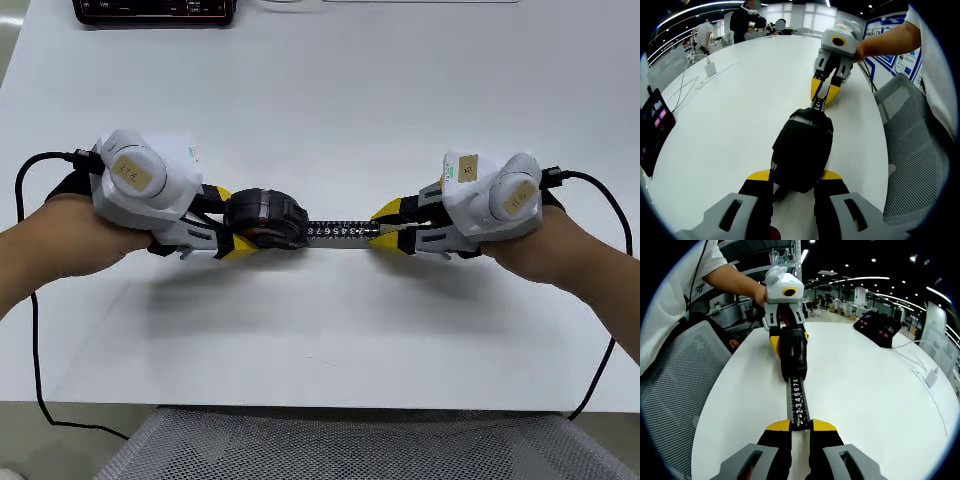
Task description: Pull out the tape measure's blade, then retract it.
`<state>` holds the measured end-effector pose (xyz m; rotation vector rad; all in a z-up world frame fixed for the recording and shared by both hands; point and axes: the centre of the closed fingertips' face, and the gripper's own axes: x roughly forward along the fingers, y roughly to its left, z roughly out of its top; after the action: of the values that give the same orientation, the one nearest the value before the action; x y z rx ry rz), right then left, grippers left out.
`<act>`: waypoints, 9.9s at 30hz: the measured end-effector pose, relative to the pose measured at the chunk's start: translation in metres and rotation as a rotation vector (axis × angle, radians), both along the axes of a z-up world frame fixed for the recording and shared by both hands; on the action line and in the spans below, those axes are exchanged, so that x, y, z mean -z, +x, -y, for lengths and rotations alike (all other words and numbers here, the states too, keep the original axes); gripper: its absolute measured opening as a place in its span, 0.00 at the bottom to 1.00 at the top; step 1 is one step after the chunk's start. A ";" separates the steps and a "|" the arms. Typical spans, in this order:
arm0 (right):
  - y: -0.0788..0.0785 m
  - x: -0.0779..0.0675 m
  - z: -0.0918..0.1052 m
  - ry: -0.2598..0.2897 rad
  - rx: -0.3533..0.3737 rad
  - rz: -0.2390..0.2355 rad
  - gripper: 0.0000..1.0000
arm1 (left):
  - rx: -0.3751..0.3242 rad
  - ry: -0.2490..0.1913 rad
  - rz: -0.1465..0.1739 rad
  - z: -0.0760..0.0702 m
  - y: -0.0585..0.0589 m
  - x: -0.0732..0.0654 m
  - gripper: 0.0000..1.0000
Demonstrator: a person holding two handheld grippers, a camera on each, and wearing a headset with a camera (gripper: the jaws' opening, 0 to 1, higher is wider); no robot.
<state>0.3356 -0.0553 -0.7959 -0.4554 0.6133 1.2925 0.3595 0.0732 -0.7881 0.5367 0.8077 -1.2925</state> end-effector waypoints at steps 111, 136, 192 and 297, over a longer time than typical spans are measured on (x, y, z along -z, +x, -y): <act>-0.021 0.001 0.143 -0.220 0.020 -0.030 0.08 | 0.014 0.004 0.002 0.001 0.001 0.000 0.26; -0.024 0.002 0.157 -0.270 0.021 -0.051 0.08 | 0.014 0.005 0.000 0.002 0.002 0.001 0.26; -0.026 0.003 0.154 -0.338 0.055 -0.060 0.25 | -0.001 0.036 0.025 0.005 -0.001 0.000 0.40; -0.110 -0.051 0.170 0.024 0.708 -0.040 0.99 | -0.593 -0.237 0.124 -0.094 -0.073 -0.053 0.99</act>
<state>0.2257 -0.2252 -0.7445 -0.1611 0.7077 0.6326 0.2868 0.1675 -0.7350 0.1610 0.6331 -0.7812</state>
